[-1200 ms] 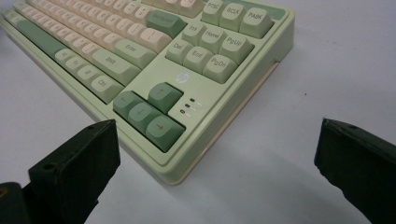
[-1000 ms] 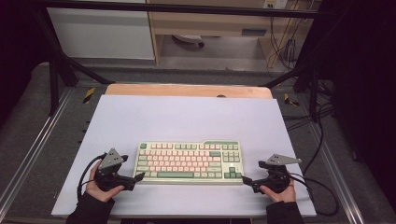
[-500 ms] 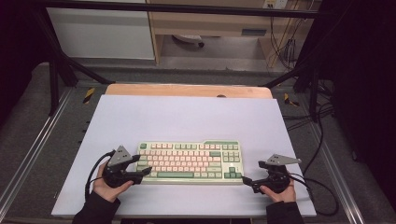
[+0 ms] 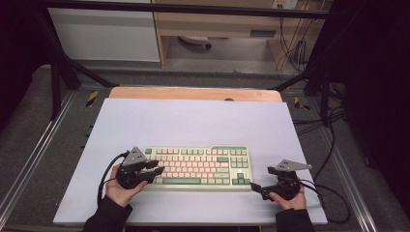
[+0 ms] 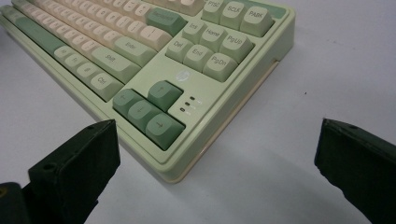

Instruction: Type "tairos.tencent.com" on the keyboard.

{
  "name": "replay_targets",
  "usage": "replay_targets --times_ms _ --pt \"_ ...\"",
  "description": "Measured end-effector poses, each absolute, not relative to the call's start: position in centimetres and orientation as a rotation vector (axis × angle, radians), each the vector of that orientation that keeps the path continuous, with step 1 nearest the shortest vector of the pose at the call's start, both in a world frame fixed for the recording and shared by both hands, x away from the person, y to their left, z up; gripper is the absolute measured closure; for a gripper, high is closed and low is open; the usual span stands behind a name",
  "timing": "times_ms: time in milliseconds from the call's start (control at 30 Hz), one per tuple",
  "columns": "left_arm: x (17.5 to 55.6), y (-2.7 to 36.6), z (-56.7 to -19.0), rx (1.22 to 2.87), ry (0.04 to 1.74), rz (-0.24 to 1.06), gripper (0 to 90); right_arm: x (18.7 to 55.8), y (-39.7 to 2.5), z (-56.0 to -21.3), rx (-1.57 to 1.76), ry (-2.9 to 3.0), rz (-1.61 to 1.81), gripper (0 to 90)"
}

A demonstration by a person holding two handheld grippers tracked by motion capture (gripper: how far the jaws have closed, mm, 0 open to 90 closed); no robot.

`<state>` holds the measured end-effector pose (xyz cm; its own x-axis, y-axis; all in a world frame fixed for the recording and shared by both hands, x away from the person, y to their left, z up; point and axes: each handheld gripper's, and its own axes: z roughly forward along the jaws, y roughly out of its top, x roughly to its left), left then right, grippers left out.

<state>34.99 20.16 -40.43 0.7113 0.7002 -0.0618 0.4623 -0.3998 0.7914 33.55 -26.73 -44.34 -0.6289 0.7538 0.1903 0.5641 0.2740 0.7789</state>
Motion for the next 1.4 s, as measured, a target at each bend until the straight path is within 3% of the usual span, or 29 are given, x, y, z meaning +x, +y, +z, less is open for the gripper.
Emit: replay_targets --times_ms 500,1400 --pt "36.3 17.4 -40.4 2.074 0.857 0.309 89.2 33.6 -26.7 -44.3 1.222 2.329 1.279 0.6" --pt "38.5 14.7 -42.7 2.129 0.879 0.314 90.0 33.6 -26.7 -44.4 1.215 2.344 1.268 0.6"
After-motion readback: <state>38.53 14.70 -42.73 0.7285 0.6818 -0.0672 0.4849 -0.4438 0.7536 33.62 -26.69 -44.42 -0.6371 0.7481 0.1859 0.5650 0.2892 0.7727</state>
